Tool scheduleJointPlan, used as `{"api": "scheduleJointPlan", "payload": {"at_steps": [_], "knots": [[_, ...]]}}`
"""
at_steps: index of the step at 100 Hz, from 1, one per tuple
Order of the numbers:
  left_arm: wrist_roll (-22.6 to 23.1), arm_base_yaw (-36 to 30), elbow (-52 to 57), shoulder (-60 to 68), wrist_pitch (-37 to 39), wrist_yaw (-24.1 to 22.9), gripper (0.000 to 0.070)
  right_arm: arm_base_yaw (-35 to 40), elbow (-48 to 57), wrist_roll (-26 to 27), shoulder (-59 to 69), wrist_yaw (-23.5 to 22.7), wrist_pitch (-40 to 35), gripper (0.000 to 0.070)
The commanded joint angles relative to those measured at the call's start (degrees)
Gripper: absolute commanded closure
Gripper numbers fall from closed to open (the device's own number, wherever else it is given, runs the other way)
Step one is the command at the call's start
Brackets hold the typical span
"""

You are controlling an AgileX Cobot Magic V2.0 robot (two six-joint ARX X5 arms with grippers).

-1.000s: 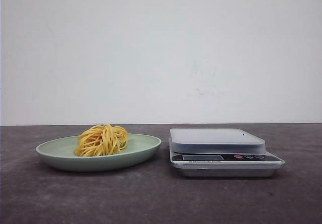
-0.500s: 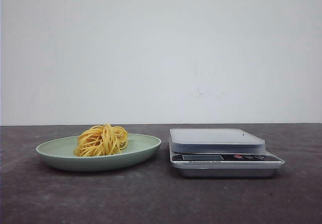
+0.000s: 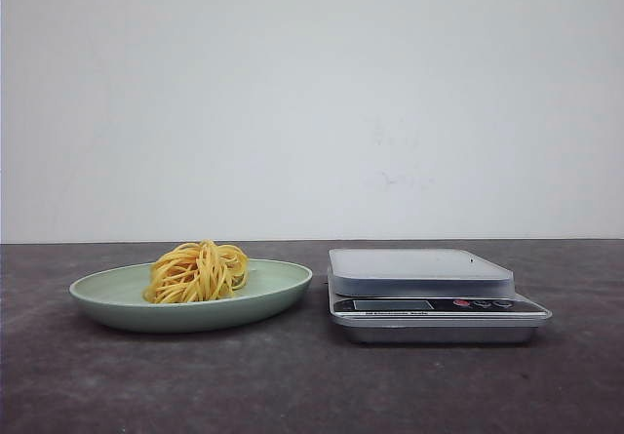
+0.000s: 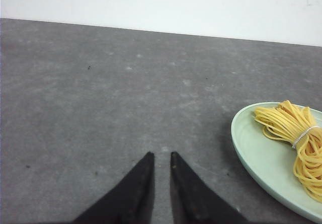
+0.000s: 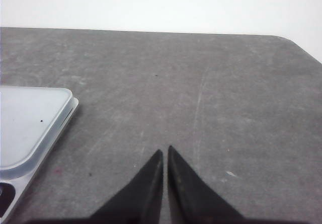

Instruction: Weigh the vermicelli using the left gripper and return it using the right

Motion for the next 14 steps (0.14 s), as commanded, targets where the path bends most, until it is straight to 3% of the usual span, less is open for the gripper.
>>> {"api": "scheduleJointPlan", "payload": {"at_steps": [1,14], "knots": [[0.72,0.04,-0.98,-0.02,-0.20,0.07,0.0696,-0.02,-0.15,-0.37,-0.13,-0.07,0.61,0.0692],[0.72,0.04,-0.98,-0.02,-0.20,0.07,0.0696,-0.02,-0.15,-0.35,-0.13,-0.07,0.61,0.0692]]}}
